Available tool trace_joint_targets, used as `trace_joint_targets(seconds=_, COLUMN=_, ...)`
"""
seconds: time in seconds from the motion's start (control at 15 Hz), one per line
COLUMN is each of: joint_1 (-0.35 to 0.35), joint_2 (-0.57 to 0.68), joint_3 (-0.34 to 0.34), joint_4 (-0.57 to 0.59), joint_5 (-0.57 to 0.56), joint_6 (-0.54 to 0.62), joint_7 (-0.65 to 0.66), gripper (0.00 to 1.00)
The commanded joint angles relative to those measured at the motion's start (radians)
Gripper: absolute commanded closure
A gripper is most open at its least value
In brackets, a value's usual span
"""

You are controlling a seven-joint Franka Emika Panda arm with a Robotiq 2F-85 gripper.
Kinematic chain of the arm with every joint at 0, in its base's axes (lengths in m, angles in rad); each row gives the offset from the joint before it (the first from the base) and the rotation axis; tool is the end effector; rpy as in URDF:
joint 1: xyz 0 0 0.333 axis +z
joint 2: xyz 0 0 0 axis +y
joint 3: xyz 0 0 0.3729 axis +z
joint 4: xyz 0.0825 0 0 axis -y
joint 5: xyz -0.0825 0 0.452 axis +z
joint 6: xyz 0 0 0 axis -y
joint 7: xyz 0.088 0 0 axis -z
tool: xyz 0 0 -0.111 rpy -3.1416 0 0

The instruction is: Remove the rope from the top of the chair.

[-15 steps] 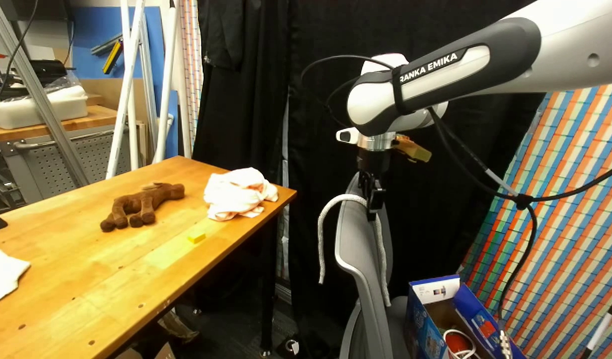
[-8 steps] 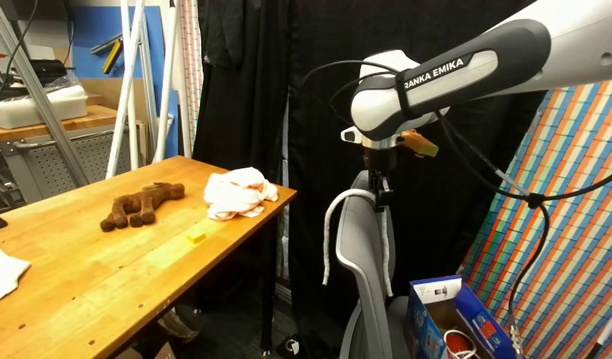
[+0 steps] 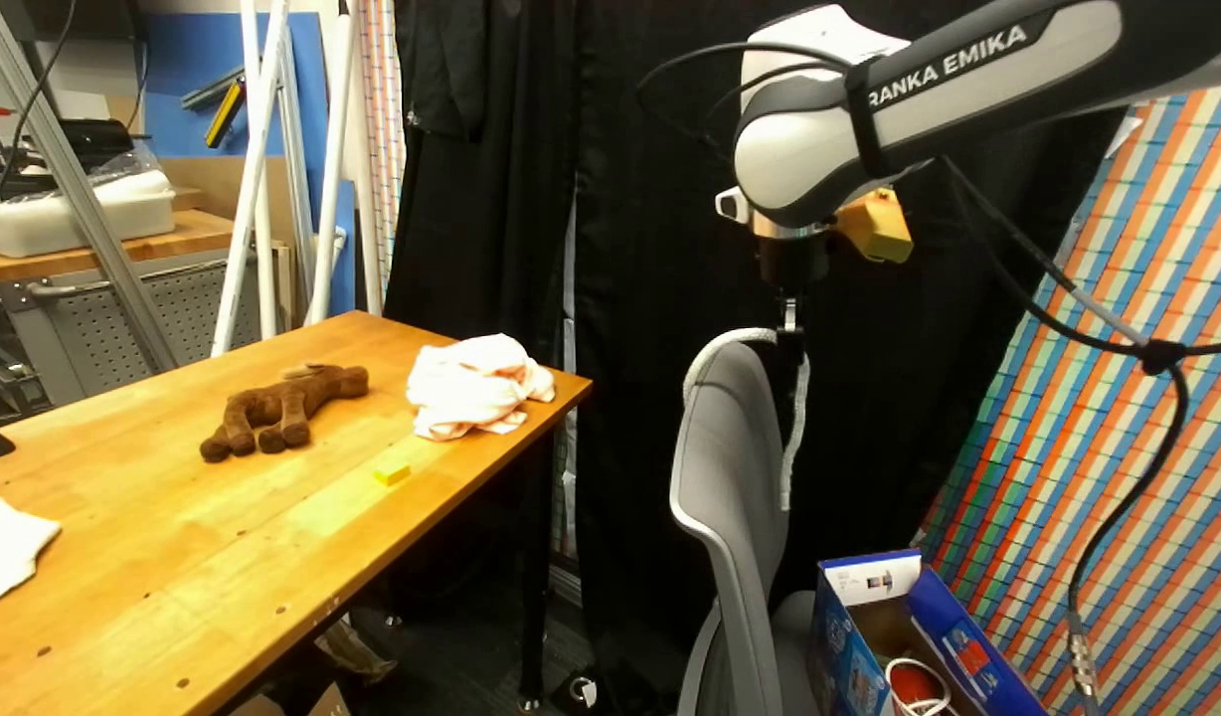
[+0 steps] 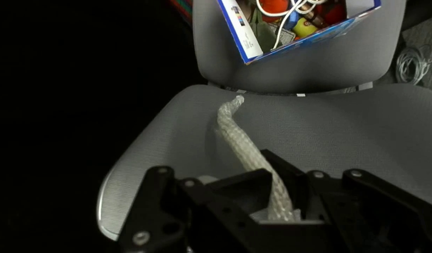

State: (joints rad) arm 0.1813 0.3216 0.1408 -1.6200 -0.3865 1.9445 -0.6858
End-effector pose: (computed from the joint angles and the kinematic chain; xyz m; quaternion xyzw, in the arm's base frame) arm 0.7111 0.1971 0.4688 0.8310 0.5336 -0.0246 0.1553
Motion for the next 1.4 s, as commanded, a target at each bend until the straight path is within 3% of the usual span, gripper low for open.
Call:
trace_joint_targets(seconds=0.0, joint_1=0.003, joint_2=-0.138, joint_3=0.002, joint_4=-0.133, joint_5=0.023, joint_6=-0.031, joint_7=0.201, gripper=0.98)
trace_joint_targets(seconds=0.2, joint_1=-0.012, joint_2=-0.158, joint_3=-0.002, joint_4=-0.215, joint_5=0.047, joint_6=-0.051, joint_7=0.345, gripper=0.98)
trace_joint_targets(seconds=0.4, joint_1=-0.028, joint_2=-0.098, joint_3=-0.020, joint_4=-0.265, joint_5=0.057, joint_6=-0.046, joint_7=0.472, gripper=0.98)
trace_joint_targets(seconds=0.87, joint_1=-0.053, joint_2=0.066, joint_3=-0.086, joint_4=-0.268, joint_5=0.104, joint_6=-0.094, joint_7=0.745, gripper=0.98)
trace_joint_targets(seconds=1.33, joint_1=-0.154, joint_2=0.210, joint_3=-0.078, joint_4=-0.168, joint_5=0.463, joint_6=-0.081, joint_7=0.693, gripper=0.98)
